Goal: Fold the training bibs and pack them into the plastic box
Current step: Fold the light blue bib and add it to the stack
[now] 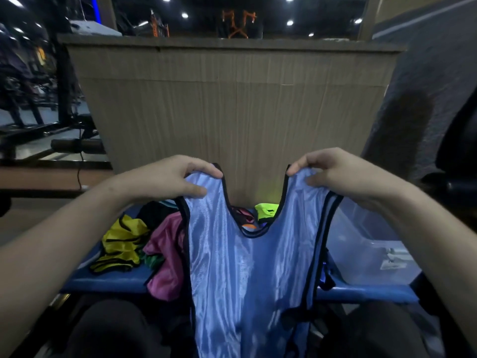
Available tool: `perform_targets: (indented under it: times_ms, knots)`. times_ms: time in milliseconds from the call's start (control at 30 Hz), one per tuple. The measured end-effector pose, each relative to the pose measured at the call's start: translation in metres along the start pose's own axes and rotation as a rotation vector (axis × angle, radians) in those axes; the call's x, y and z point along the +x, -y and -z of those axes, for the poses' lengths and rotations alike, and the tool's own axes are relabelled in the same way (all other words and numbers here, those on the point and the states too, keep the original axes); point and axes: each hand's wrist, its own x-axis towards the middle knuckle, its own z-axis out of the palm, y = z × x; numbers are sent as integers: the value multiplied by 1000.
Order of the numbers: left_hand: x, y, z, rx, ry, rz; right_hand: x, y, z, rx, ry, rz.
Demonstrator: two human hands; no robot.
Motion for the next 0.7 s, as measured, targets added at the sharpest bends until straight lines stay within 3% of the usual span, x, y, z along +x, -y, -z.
perform_targets:
  times_ms: [333, 500, 700]
  knots:
    - [7, -8, -27, -49, 166, 11, -7, 7, -48, 213, 52, -95]
    - [11, -13, -45, -69, 237, 33, -12, 18, -72, 476, 104, -128]
    - [18, -9, -55, -132, 191, 66, -13, 23, -90, 554, 149, -87]
